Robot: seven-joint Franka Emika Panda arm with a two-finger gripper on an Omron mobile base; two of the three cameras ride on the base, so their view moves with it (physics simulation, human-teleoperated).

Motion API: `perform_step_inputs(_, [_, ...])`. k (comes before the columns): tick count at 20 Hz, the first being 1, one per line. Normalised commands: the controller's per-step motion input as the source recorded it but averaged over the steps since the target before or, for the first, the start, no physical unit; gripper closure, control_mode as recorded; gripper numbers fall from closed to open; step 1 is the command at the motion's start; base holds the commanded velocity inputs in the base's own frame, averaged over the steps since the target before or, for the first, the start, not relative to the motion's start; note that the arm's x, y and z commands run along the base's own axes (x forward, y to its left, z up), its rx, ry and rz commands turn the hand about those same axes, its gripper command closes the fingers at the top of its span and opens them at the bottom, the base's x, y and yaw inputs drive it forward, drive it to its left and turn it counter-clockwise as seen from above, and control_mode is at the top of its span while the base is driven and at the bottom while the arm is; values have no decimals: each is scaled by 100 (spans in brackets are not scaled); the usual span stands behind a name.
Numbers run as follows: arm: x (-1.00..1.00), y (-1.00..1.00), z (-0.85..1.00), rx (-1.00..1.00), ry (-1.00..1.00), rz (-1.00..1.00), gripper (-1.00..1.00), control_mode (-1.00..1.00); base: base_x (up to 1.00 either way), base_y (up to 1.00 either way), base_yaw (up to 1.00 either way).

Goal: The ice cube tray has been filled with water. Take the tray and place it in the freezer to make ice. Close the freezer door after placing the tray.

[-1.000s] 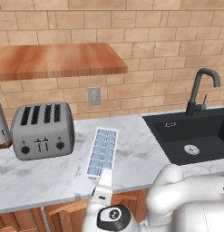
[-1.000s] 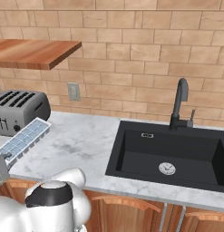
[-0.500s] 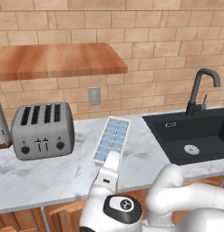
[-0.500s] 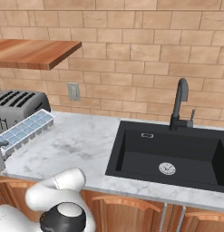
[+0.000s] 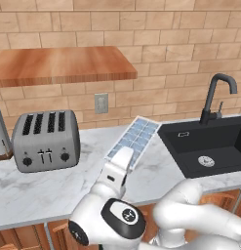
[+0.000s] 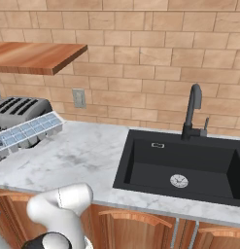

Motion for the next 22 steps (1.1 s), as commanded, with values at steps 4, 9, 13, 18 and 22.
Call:
perform_step_inputs(4, [-25,0,54,0,0,-25,100,-100,0,0,0])
perform_step_inputs(9, [-17,-2,50,0,1,-25,100,-100,0,0,0])
perform_step_inputs(13, [0,0,5,0,16,-9,100,-100,0,0,0])
perform_step_inputs(18, [-7,0,0,0,-3,-2,100,-100,0,0,0])
perform_step_inputs(22, [-27,0,0,0,-3,-30,100,-100,0,0,0])
